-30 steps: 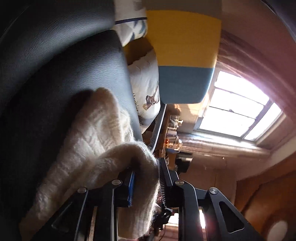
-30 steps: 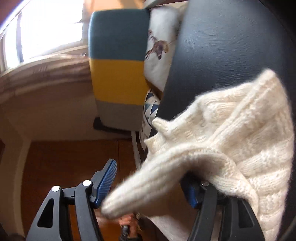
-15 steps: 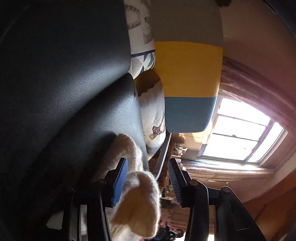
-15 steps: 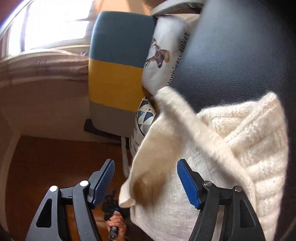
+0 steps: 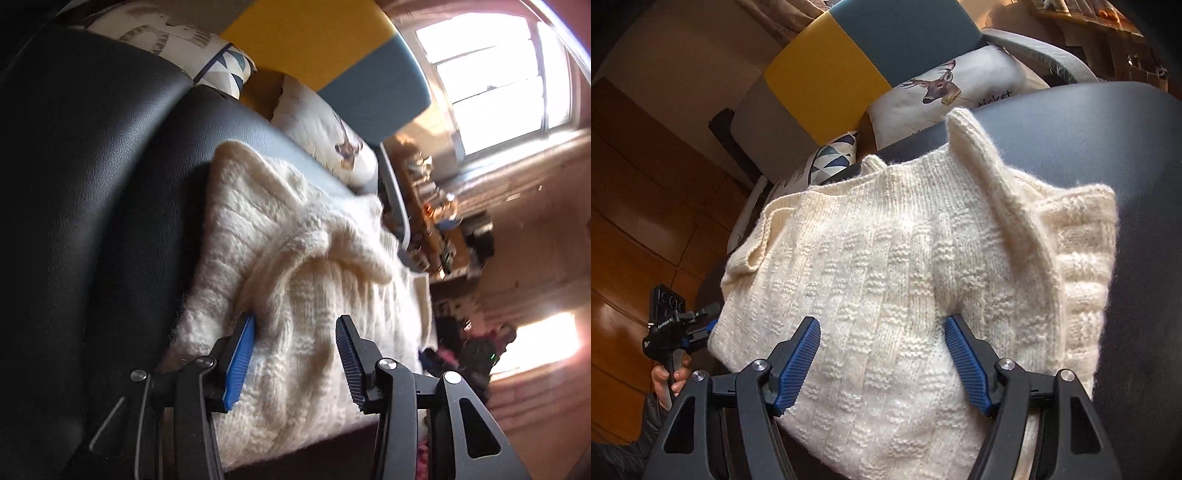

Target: Fold clothes

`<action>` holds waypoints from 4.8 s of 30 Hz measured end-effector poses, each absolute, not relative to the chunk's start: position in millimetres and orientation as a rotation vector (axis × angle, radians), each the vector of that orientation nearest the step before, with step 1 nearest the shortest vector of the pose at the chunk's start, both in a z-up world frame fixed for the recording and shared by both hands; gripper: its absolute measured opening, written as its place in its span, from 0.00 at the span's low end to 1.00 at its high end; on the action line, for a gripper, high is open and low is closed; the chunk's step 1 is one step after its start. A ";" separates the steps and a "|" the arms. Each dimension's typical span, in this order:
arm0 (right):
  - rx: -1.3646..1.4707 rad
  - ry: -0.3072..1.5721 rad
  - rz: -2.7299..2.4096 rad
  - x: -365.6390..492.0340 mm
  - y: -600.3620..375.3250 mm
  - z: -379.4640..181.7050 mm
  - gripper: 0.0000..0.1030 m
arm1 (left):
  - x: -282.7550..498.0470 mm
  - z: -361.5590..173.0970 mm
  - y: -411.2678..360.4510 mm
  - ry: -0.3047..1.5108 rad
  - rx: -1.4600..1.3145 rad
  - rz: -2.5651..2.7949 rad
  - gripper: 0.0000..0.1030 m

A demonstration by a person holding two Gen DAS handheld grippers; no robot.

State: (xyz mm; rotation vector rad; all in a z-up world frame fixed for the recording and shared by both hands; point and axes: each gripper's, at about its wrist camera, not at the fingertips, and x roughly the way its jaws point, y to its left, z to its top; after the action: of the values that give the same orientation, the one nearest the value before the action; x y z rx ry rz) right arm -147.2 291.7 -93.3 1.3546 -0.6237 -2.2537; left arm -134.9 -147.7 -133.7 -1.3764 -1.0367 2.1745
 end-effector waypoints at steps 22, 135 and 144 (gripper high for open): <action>1.299 -0.207 -2.288 -98.5 227.9 -35.1 0.69 | -71.4 -84.7 -100.5 -0.131 -1.256 2.425 0.37; 1.209 -0.970 -1.991 17.0 460.4 -134.3 0.40 | -63.9 -74.1 101.9 -0.168 -1.238 2.167 0.43; 1.243 -0.923 -1.655 -37.3 435.6 -164.3 0.42 | -75.7 -76.8 182.1 -0.014 -1.235 2.059 0.43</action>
State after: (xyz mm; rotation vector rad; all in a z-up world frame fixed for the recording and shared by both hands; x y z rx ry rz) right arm -37.3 435.6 -164.3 1.2430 -0.9232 -1.6548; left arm -75.7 182.1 -76.8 -1.2350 -0.0139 2.0587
